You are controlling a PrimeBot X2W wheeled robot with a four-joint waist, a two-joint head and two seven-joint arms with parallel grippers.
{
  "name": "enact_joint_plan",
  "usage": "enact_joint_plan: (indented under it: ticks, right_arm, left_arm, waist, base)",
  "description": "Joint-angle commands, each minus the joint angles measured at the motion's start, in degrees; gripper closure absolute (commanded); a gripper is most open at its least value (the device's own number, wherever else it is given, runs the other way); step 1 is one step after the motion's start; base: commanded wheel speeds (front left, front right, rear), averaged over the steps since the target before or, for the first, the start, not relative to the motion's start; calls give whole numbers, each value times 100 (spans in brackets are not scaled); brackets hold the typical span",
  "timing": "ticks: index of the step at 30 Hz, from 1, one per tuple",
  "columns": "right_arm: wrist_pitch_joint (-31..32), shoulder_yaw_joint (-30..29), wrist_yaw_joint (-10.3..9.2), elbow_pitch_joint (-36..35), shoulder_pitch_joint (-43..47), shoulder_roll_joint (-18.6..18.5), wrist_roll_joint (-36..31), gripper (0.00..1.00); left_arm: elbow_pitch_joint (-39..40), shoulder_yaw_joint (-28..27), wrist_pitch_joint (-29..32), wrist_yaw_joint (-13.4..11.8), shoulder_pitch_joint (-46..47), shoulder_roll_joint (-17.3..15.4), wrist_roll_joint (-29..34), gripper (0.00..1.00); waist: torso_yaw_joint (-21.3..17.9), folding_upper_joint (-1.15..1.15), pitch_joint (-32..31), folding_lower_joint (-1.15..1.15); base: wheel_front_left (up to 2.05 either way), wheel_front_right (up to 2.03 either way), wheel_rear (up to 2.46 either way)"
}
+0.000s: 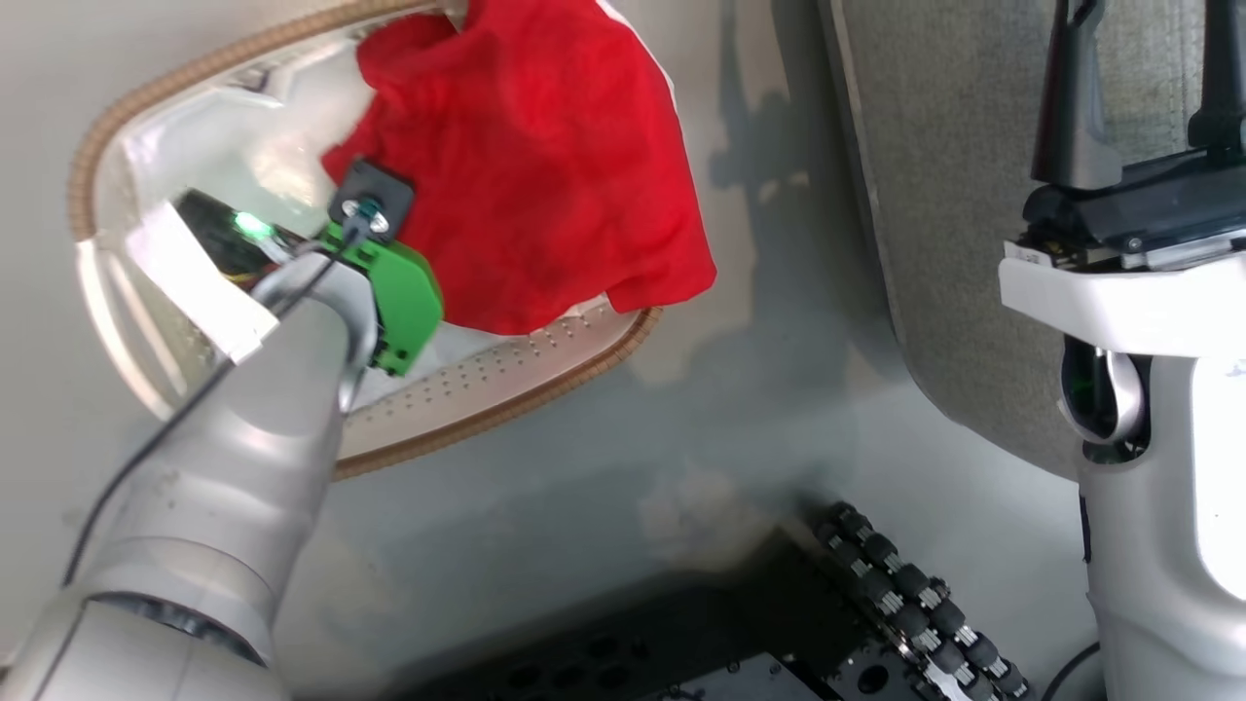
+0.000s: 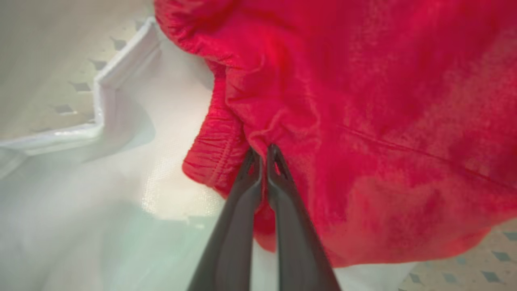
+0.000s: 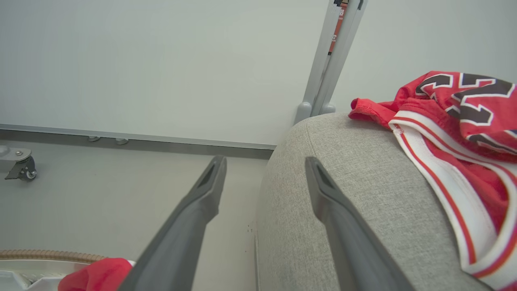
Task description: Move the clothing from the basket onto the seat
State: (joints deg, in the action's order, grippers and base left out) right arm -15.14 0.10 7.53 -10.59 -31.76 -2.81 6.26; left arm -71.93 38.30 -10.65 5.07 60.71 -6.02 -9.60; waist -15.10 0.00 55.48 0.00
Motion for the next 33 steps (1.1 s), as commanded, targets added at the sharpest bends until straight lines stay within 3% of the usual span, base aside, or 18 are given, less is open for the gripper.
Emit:
enact_joint_plan:
  ticks: [1, 10, 16, 23, 33]
  right_arm:
    - [-1, -23, -8, 60, 102, -16, -95, 0]
    - [-1, 45, -8, 387, 440, -19, -389, 0]
    - [-1, 87, -8, 747, 902, -19, -565, 0]
    - [-1, 176, -8, 1198, 1479, -19, -691, 0]
    - [-1, 442, -8, 1700, 1692, -19, -565, 0]
  left_arm:
    - [48, -6, -98, 48, -129, 49, -56, 100]
    - [700, 49, -443, 229, -799, 207, -432, 100]
    - [1331, 360, -460, 242, -1286, 62, -546, 100]
    - [2265, 702, -458, 244, -1546, -367, -779, 100]
    - [3650, 913, -42, 238, -1014, -1057, -917, 100]
  waist:
    - [253, 0, -403, 0]
    - [655, 0, -1676, 0]
    - [879, 0, -2654, 0]
    - [1037, 0, -3684, 0]
    - [1097, 0, -4470, 0]
  base:
    - [0, 0, 0]
    - [0, 0, 0]
    - [0, 0, 0]
    - [0, 0, 0]
    - [0, 0, 0]
